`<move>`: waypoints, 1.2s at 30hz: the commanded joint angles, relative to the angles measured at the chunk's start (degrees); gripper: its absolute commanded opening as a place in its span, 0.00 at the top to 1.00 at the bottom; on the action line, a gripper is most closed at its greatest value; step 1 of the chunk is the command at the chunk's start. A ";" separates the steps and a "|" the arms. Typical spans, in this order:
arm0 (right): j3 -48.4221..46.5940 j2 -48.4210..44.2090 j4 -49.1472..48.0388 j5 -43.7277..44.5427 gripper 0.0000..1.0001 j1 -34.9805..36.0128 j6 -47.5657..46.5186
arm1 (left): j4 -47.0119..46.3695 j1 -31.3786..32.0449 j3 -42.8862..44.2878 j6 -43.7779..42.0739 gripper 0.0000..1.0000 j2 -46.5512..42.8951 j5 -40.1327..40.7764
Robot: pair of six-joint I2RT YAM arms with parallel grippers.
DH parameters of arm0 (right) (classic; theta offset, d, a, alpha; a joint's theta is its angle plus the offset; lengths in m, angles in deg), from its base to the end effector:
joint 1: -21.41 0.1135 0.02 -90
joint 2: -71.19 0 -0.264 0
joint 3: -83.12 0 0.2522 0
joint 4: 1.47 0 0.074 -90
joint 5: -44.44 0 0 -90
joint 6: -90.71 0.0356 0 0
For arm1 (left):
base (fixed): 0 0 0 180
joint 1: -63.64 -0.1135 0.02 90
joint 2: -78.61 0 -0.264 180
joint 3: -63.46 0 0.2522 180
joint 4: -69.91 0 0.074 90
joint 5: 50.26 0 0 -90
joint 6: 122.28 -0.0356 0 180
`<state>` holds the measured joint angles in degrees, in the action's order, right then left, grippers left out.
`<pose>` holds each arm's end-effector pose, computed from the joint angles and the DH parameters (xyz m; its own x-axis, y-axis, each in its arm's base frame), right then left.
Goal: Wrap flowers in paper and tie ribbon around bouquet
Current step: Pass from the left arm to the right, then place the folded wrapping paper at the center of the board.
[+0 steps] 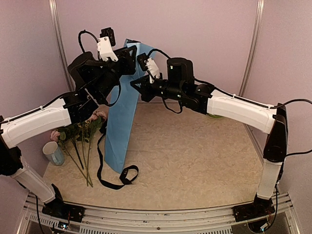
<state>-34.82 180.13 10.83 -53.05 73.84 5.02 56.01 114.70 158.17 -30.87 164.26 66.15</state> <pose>0.2792 0.3705 0.3964 -0.1000 -0.0078 -0.9950 -0.8601 0.5034 0.0825 0.2301 -0.2596 0.4578 0.2343 -0.3250 -0.9162 0.4451 0.8737 -0.1961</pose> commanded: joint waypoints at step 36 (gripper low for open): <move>8.05 4.31 26.41 -25.82 1.00 -30.71 -12.34 | 24.51 -10.99 -13.77 4.13 0.08 -14.07 11.13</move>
<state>-19.39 174.93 31.36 -88.24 42.80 -4.64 76.57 104.13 143.02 -28.38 148.32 79.95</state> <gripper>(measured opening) 0.003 0.920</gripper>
